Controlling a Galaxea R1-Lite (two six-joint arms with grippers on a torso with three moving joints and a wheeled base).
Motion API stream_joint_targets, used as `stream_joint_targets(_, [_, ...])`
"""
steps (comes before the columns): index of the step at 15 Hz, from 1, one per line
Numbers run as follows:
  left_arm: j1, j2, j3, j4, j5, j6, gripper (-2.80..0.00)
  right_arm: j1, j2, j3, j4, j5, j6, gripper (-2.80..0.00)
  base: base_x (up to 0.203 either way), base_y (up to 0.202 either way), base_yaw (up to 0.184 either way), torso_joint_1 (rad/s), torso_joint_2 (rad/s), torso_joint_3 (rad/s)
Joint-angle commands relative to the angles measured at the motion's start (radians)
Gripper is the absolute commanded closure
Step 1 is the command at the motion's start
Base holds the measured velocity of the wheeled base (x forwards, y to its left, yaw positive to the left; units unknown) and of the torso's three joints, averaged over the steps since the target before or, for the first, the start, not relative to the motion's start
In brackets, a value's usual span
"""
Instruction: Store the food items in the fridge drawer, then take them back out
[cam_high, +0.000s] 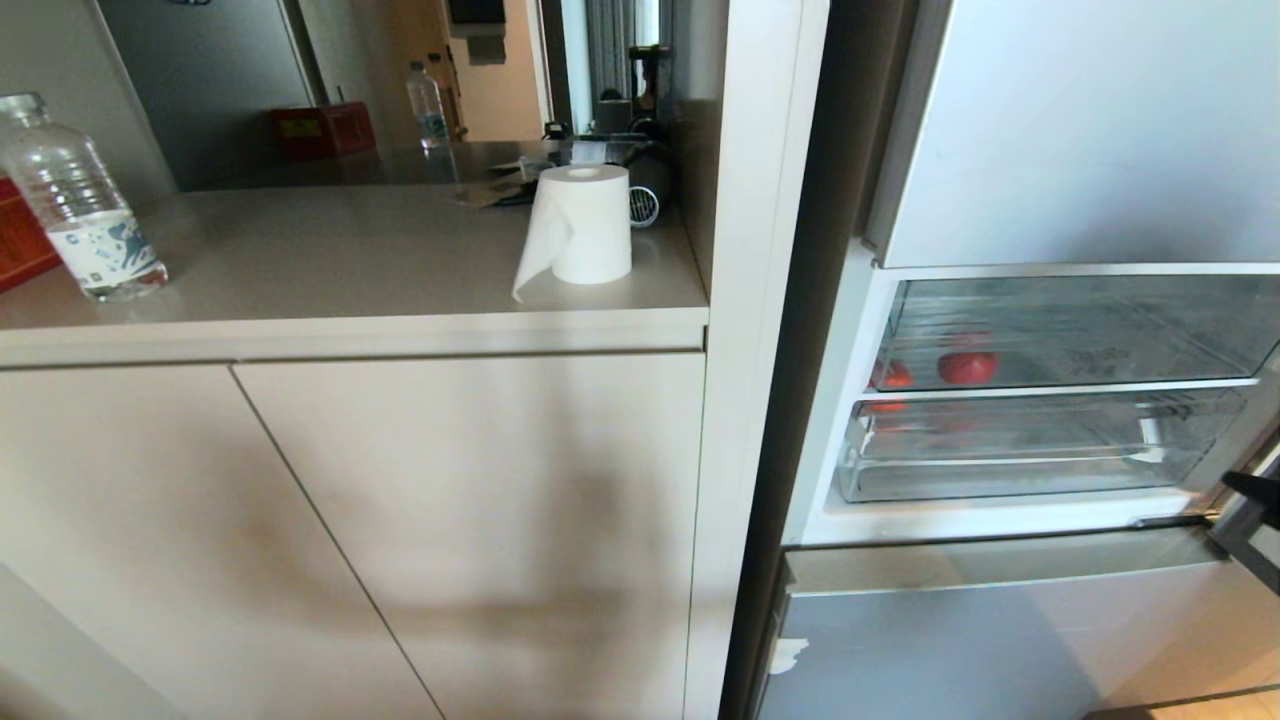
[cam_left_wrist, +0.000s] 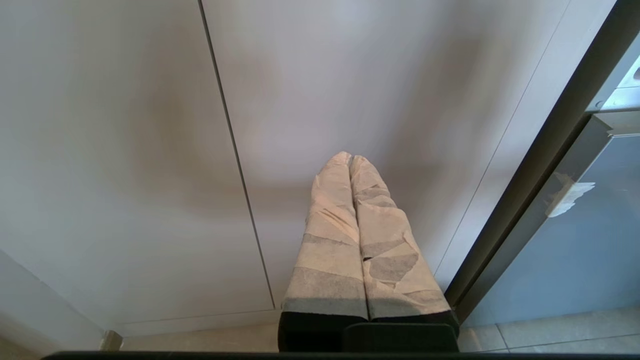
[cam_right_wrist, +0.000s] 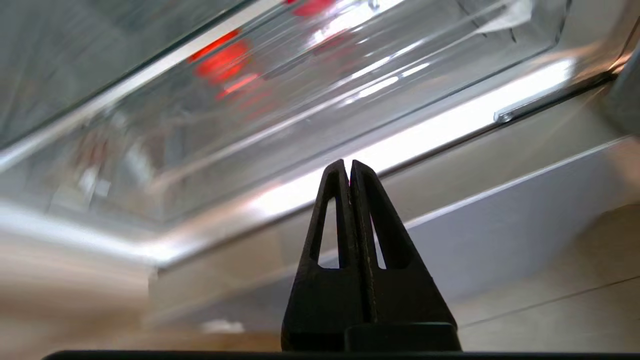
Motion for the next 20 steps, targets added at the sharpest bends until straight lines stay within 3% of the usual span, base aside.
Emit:
stream_joint_targets(1, [0.000,-0.002,0.000,0.000,0.001,0.000,0.00,0.021,-0.300,0.077,0.063,0.002,-0.065,0.00,0.000,0.000,0.000,0.000,0.00,0.000])
stream_joint_targets(4, [0.000,0.000,0.000,0.000,0.001,0.000,0.00,0.189,-0.624,0.238,0.145,-0.072,-0.143,0.00,0.000,0.000,0.000,0.000,0.00,0.000])
stream_joint_targets(7, [0.000,0.000,0.000,0.001,0.001,0.000,0.00,0.436,-0.954,0.356,0.232,-0.242,-0.198,0.00,0.000,0.000,0.000,0.000,0.00,0.000])
stream_joint_targets(9, [0.000,0.000,0.000,0.000,0.001,0.000,0.00,0.544,-1.143,0.403,0.354,-0.362,-0.265,0.00,0.000,0.000,0.000,0.000,0.00,0.000])
stream_joint_targets(13, [0.000,0.000,0.000,0.001,0.001,0.000,0.00,0.605,-1.471,0.432,0.702,-0.446,-0.341,0.00,0.000,0.000,0.000,0.000,0.00,0.000])
stream_joint_targets(20, [0.000,0.000,0.000,0.000,0.001,0.000,0.00,0.616,-1.521,0.445,0.771,-0.488,-0.362,0.00,0.000,0.000,0.000,0.000,0.00,0.000])
